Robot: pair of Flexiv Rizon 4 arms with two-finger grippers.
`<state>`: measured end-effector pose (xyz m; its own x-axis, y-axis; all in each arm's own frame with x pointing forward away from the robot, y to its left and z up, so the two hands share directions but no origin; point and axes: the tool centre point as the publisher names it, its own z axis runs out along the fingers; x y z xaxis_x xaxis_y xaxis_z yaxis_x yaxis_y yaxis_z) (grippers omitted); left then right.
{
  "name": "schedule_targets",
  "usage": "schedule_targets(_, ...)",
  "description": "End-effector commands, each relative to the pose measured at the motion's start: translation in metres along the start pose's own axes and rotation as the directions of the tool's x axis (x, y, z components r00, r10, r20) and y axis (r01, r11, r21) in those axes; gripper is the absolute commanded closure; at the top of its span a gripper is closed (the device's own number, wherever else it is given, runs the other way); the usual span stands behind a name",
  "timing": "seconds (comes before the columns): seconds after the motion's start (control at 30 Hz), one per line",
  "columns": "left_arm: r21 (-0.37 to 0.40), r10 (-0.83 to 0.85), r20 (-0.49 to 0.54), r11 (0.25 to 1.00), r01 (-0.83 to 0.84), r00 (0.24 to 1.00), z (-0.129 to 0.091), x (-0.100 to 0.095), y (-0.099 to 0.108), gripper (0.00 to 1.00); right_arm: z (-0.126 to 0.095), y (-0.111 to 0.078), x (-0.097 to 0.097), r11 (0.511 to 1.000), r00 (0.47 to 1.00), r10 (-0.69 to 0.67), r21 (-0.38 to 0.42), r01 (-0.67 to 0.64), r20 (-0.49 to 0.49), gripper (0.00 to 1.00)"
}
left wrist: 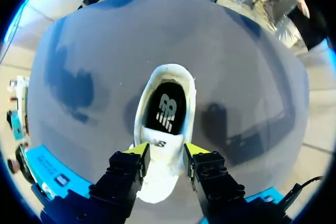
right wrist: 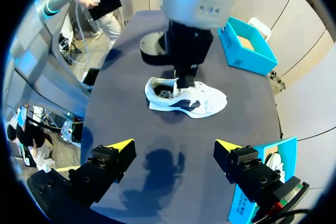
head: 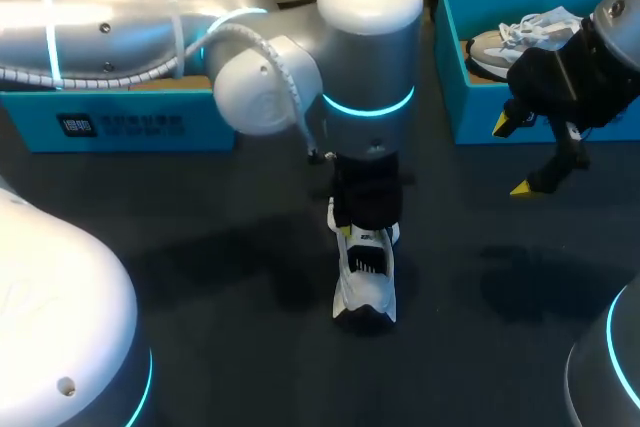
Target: Take the shoe out of the shoebox, open the shoe tongue, remove and reinsert the insole, then place the shoe into the shoebox
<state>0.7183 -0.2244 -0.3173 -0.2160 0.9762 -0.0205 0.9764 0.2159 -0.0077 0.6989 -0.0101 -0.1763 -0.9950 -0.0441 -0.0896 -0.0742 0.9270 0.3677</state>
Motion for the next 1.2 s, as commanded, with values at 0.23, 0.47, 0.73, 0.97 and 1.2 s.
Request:
schedule_targets(0.23, 0.009, -0.137, 0.039, 0.990, 0.137, 0.990, -0.030, 0.032, 0.004, 0.33, 0.001, 0.001, -0.002, 1.000, 1.000, 0.001, 0.004, -0.001, -0.004, 0.00)
schedule_targets(0.47, 0.009, -0.137, 0.039, 0.990, 0.137, 0.990, -0.030, 0.032, 0.004, 0.00, 0.001, 0.001, -0.002, 1.000, 1.000, 0.001, 0.004, -0.001, -0.004, 0.00)
schedule_targets(0.73, 0.009, -0.137, 0.039, 0.990, 0.137, 0.990, -0.030, 0.032, 0.004, 0.00, 0.001, 0.001, -0.002, 1.000, 1.000, 0.001, 0.004, -0.001, -0.004, 0.00)
schedule_targets(0.97, 0.072, -0.365, 0.051, 0.930, 0.361, 0.930, -0.037, 0.033, -0.004, 0.00, 0.001, 0.001, -0.002, 1.000, 1.000, 0.001, 0.004, -0.001, -0.004, 0.00)
schedule_targets(1.2, -0.046, -0.653, -0.002, 0.757, 0.652, 0.757, -0.040, 0.028, -0.019, 0.00, 0.001, 0.001, -0.002, 1.000, 1.000, 0.001, 0.004, -0.001, -0.004, 0.00)
